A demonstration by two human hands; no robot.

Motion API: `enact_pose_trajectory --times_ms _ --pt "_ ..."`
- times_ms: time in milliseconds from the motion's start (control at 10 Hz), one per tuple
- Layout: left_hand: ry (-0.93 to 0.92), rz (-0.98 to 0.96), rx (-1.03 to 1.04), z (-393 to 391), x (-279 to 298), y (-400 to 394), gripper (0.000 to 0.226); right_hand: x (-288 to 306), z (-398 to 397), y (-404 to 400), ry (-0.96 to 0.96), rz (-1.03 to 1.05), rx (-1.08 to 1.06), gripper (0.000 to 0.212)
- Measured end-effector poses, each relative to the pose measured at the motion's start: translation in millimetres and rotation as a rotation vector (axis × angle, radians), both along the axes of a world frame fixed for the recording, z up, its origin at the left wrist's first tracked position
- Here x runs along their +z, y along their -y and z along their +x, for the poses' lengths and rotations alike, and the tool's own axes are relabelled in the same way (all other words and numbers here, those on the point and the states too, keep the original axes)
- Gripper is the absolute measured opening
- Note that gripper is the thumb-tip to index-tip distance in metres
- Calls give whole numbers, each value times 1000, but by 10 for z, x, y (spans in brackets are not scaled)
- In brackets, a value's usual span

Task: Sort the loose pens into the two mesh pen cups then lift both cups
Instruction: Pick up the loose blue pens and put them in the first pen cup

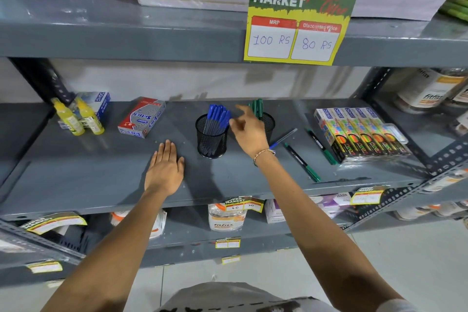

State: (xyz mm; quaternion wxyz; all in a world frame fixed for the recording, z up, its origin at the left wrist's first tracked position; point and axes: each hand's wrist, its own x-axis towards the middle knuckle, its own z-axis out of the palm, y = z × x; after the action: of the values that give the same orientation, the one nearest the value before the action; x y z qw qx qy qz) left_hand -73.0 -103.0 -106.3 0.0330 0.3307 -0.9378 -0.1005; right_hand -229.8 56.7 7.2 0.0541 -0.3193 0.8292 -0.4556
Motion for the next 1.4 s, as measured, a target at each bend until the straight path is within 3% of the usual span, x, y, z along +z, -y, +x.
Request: enact_pose_trajectory --times_ms 200,300,500,700,900,1400 --pt "0 17 2 -7 -28 14 60 -102 -379 -456 -153 -84 -323 14" --pt "1 7 3 -6 -32 16 60 -282 -625 -735 -108 102 -439 12" --pt "-4 6 1 -9 -19 5 60 -505 -928 -850 -212 655 -239 27" --pt "-7 9 1 -4 -7 -2 59 -473 -1090 -766 -375 828 -104 29" --pt "-13 13 12 -6 -18 -11 59 -480 -1136 -753 -343 783 -47 18" --pt "-6 2 12 -7 -12 -4 59 -504 -1290 -879 -293 732 -88 19"
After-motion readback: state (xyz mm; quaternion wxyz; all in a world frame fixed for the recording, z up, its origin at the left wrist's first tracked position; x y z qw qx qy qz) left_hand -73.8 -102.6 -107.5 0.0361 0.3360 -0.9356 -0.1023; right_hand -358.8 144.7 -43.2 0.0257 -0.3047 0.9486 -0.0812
